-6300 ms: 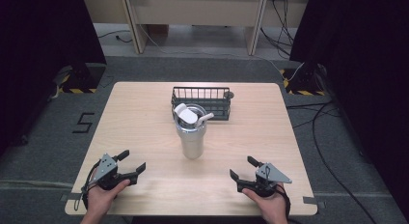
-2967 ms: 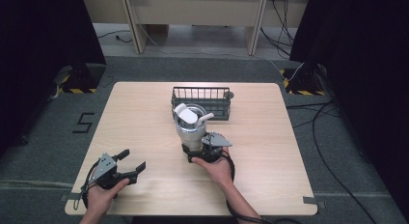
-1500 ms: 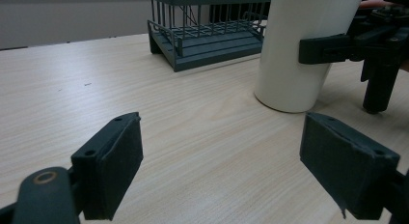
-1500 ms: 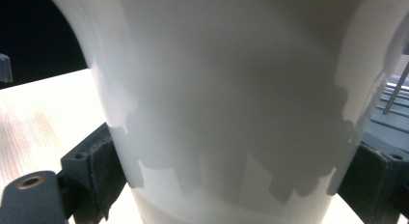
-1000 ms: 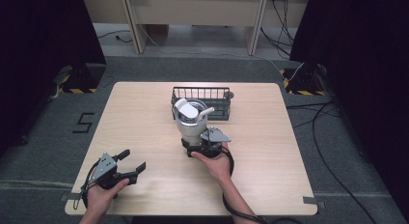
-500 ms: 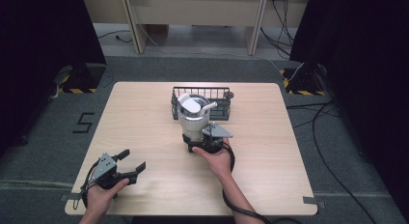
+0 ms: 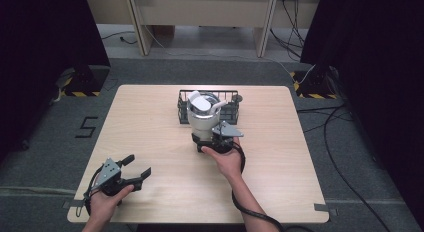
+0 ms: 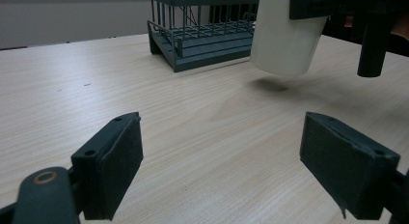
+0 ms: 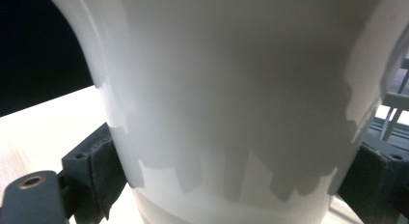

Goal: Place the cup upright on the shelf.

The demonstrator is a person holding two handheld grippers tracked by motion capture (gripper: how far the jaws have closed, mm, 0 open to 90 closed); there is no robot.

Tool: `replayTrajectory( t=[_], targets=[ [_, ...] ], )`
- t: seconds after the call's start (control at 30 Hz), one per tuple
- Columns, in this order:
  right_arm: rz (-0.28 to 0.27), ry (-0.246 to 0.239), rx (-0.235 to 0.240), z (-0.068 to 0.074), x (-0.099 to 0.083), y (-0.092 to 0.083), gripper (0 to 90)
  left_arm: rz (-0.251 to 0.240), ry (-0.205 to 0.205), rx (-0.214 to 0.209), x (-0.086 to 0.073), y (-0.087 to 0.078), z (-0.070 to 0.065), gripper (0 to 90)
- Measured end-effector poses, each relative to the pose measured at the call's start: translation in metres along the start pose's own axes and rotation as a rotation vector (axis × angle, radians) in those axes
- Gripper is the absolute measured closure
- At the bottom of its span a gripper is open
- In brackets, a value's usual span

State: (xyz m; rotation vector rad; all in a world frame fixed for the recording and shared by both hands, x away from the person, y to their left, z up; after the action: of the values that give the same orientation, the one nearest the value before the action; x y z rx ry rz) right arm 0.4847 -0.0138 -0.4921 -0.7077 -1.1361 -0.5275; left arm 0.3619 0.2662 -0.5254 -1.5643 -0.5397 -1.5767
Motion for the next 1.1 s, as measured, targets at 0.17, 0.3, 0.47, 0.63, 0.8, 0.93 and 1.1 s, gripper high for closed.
replayTrajectory(
  t=[0.17,0.3,0.47,0.63,0.8,0.93,1.1],
  targets=[
    [-0.001,-0.004,-0.004,-0.002,0.004,0.001,11.2,0.001,0.0,0.0,0.0,0.0,0.0,14.6],
    [-0.004,-0.005,-0.01,-0.004,0.009,0.001,11.2,0.001,-0.001,-0.001,0.0,0.0,0.0,14.6],
    [-0.005,0.0,-0.012,-0.005,0.012,0.002,11.3,-0.001,-0.001,0.0,0.0,0.0,0.0,14.6],
    [-0.009,-0.008,-0.016,-0.007,0.018,0.003,11.2,-0.001,-0.001,0.0,0.0,0.0,0.0,14.6],
    [-0.021,-0.013,-0.022,-0.008,0.027,0.004,11.2,-0.003,-0.003,0.001,0.0,0.0,0.001,14.6],
    [-0.026,-0.011,-0.022,-0.009,0.033,0.005,11.3,-0.006,-0.004,0.003,0.0,0.0,0.001,14.6],
    [-0.03,-0.018,-0.029,-0.011,0.039,0.007,11.3,-0.006,-0.004,0.004,0.0,0.0,0.001,14.6]
  ],
)
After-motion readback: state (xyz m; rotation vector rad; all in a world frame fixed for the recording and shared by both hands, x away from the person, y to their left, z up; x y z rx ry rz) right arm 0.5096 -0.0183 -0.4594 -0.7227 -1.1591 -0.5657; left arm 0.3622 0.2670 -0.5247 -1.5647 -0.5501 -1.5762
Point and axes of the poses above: each handheld gripper's, and its own axes: y roughly forward along the jaws, x roughly out of its top, z roughly to its left, the point moved 5 cm from there along y, roughly forward along the jaws, and after that the axes turned 12 degrees about y, right-handed, at the moved point
